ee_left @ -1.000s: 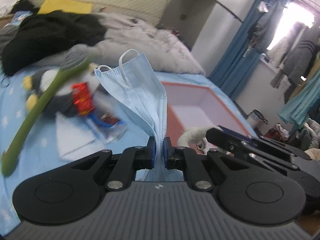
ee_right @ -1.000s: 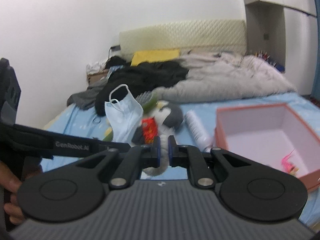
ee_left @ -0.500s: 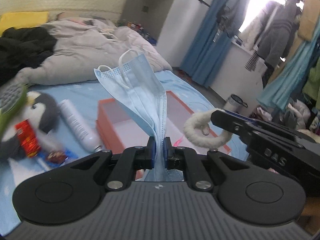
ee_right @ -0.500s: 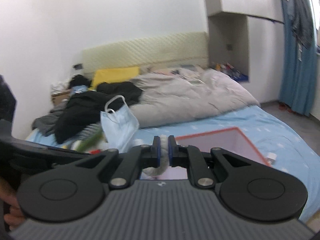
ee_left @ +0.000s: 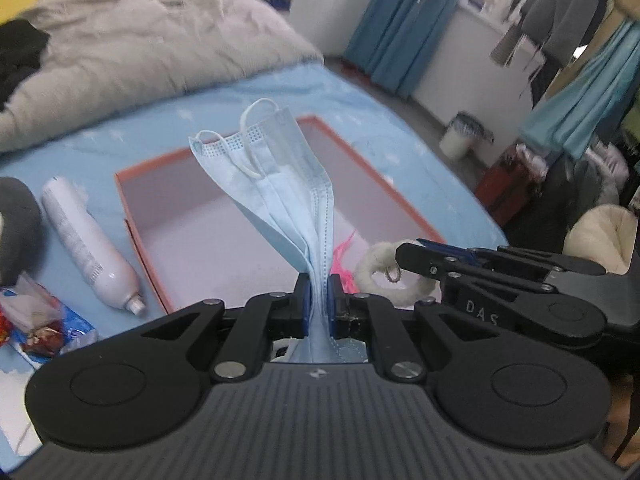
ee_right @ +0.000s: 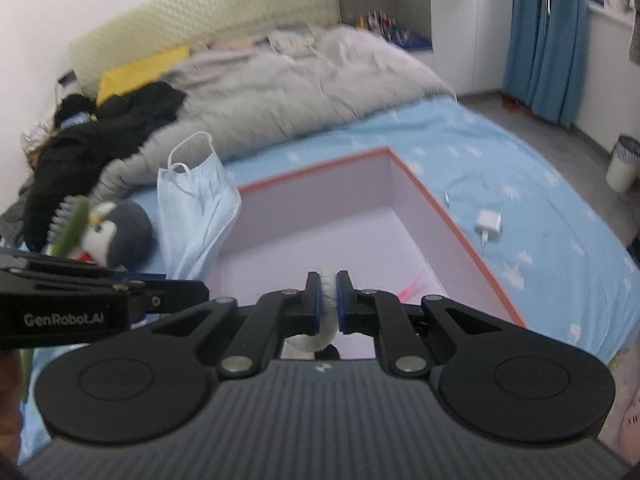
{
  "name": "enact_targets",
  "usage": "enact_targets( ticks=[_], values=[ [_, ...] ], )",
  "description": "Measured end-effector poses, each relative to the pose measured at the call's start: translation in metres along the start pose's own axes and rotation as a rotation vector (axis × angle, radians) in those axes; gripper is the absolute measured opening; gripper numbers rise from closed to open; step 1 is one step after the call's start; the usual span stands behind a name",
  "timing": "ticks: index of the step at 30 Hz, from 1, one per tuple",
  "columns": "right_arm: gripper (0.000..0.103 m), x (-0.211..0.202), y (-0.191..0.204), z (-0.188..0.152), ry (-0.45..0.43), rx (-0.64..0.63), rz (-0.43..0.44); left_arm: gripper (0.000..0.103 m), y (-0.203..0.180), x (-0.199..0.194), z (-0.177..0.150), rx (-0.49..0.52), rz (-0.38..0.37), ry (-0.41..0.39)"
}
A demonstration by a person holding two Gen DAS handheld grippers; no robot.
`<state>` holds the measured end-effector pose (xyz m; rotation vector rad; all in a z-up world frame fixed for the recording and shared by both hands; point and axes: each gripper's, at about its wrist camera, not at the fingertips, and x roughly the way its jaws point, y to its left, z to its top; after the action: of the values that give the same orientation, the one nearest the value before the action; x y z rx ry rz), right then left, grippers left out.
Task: Organize soft objects
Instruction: 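Carry the mask and rope toy over the pink box with both tools, then open both tools to drop the mask and rope toy into the box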
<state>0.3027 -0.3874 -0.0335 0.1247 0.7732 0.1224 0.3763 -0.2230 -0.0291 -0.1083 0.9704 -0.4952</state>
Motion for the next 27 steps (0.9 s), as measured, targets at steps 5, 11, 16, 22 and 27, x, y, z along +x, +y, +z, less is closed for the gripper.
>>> enact_targets(
  ticks=[5,11,16,22,27],
  values=[
    [0.012,0.031,-0.016,-0.006,0.091,0.028,-0.019,0.01,0.005,0.044,0.006,0.008,0.01,0.106],
    [0.013,0.045,-0.029,-0.017,0.151,0.059,-0.021,0.011,0.011,0.069,0.001,0.002,0.024,0.17],
    [0.037,0.047,-0.037,-0.018,0.164,0.088,-0.034,0.033,0.008,0.076,0.0,0.016,0.042,0.196],
    [0.04,0.036,-0.036,-0.022,0.133,0.08,-0.014,0.041,-0.003,0.053,-0.007,0.031,0.065,0.124],
    [0.04,0.015,-0.032,-0.02,0.058,0.069,-0.006,0.041,-0.006,0.023,-0.01,0.046,0.095,0.038]
  ],
)
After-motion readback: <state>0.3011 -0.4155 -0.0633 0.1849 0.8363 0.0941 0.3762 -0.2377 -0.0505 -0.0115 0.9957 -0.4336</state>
